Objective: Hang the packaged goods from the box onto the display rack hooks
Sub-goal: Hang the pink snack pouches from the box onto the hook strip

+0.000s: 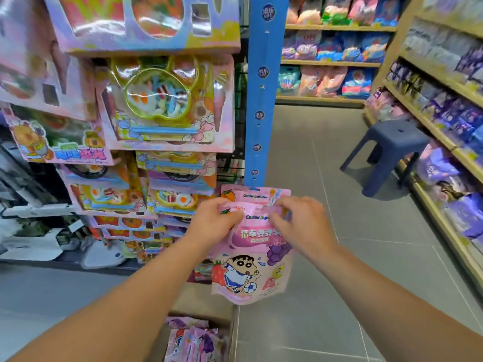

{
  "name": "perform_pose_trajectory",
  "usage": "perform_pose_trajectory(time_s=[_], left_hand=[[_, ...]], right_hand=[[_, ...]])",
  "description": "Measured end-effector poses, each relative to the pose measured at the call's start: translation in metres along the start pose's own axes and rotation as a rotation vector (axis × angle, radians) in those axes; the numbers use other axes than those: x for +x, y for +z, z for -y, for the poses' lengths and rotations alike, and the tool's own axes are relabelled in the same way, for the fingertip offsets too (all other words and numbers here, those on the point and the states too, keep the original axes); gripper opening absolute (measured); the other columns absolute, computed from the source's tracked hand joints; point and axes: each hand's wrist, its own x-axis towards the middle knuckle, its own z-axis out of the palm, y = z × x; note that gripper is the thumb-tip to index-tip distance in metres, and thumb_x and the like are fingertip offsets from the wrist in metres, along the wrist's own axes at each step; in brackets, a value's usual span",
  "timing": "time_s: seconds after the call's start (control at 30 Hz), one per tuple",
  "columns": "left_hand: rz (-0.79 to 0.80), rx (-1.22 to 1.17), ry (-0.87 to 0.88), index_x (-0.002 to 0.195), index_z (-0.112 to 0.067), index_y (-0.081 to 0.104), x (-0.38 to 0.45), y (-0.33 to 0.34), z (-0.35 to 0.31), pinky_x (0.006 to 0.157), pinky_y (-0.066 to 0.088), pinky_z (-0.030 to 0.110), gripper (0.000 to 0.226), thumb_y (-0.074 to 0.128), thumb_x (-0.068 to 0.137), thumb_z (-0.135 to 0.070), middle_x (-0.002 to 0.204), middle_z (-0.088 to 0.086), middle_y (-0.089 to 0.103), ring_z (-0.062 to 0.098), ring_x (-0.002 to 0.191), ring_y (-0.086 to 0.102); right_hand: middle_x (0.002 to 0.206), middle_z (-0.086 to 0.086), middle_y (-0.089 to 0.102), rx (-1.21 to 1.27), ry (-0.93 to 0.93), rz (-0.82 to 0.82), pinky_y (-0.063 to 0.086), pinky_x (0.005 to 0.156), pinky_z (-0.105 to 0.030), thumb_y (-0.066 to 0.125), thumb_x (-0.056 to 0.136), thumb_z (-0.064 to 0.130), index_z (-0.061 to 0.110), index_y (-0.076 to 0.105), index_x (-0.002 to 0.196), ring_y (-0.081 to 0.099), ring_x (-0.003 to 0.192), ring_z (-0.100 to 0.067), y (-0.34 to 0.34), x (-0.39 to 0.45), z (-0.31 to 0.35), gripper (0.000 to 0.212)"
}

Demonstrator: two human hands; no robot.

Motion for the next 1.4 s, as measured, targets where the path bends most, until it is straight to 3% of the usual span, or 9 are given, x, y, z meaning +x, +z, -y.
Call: perform_pose_trajectory(time_s=[0.1,0.27,0.33,0.47,0.6,0.77,1.03,1.2,1.4], left_hand=[[-0.013,0.001,-0.022,0.077,-0.01,0.062,0.011,-0.001,-0.01,0.063,0.043,0.03,0.011,0.067,0.087,-0.012,0.069,0.007,0.062,0.02,0.063,0.057],[-0.061,0.0,-0.029,0.081,-0.015,0.064,0.036,-0.002,-0.015,0.063,0.044,0.028,0.007,0.067,0.085,-0.009,0.073,0.003,0.065,0.022,0.068,0.061],[-0.068,0.015,-0.021,0.095,-0.015,0.066,0.04,0.0,-0.015,0.061,0.046,0.025,0.01,0.066,0.086,-0.01,0.081,0.002,0.067,0.019,0.072,0.063],[-0.094,0.153,0.075,0.092,-0.017,0.064,0.042,0.005,-0.015,0.049,0.042,0.015,0.008,0.062,0.088,-0.011,0.076,-0.007,0.062,0.008,0.068,0.058],[-0.168,-0.011,0.079,0.081,-0.019,0.061,0.047,0.006,-0.015,0.063,0.053,0.027,0.012,0.064,0.088,-0.009,0.081,0.004,0.068,0.018,0.073,0.065],[-0.233,-0.171,0.066,0.079,-0.026,0.059,0.05,0.015,-0.019,0.079,0.058,0.044,0.016,0.069,0.086,-0.015,0.079,-0.002,0.067,0.027,0.083,0.069],[-0.281,-0.285,-0.04,0.106,-0.014,0.067,0.056,0.028,-0.032,0.078,0.06,0.043,0.034,0.08,0.075,-0.018,0.091,0.004,0.072,0.024,0.082,0.071],[-0.368,-0.284,-0.003,0.105,-0.016,0.067,0.059,0.036,-0.032,0.065,0.051,0.025,0.029,0.077,0.079,-0.021,0.087,-0.004,0.067,0.013,0.077,0.065],[-0.442,-0.119,0.104,0.11,-0.016,0.07,0.059,0.045,-0.028,0.076,0.056,0.035,0.03,0.074,0.082,-0.026,0.073,-0.01,0.062,0.019,0.078,0.065]], right_hand=[[0.07,0.004,0.064,0.0,-0.052,0.027,0.04,0.078,-0.033,0.062,0.088,0.027,0.02,0.061,0.072,0.057,0.071,-0.025,-0.002,0.023,0.002,0.017],[0.088,0.001,0.07,-0.042,-0.062,0.1,0.041,0.09,-0.036,0.056,0.092,0.031,0.024,0.065,0.111,0.063,0.09,-0.025,-0.001,0.051,0.002,0.022],[0.089,-0.001,0.069,-0.029,-0.036,0.134,0.043,0.093,-0.038,0.057,0.093,0.031,0.029,0.053,0.132,0.063,0.094,-0.026,0.0,0.056,0.001,0.04],[0.084,0.001,0.065,-0.072,-0.027,0.166,0.045,0.095,-0.041,0.056,0.094,0.031,0.038,0.025,0.151,0.063,0.093,-0.028,0.006,0.063,0.001,0.065],[0.089,-0.001,0.065,-0.042,-0.055,0.113,0.045,0.094,-0.044,0.057,0.095,0.028,0.042,0.013,0.153,0.061,0.091,-0.028,0.01,0.073,0.001,0.074],[0.102,-0.001,0.069,-0.062,-0.088,0.077,0.042,0.097,-0.044,0.055,0.095,0.03,0.042,0.024,0.151,0.062,0.1,-0.027,0.008,0.08,-0.005,0.066],[0.112,0.002,0.066,-0.129,-0.129,0.09,0.037,0.094,-0.041,0.05,0.095,0.028,0.041,0.033,0.148,0.06,0.105,-0.024,0.002,0.091,-0.008,0.058],[0.118,0.004,0.064,-0.135,-0.152,0.121,0.031,0.09,-0.039,0.047,0.096,0.025,0.043,0.03,0.147,0.059,0.11,-0.022,-0.003,0.096,-0.008,0.057],[0.113,0.003,0.063,-0.182,-0.173,0.125,0.034,0.091,-0.041,0.043,0.097,0.023,0.042,0.027,0.149,0.059,0.106,-0.024,-0.005,0.094,-0.008,0.058]])
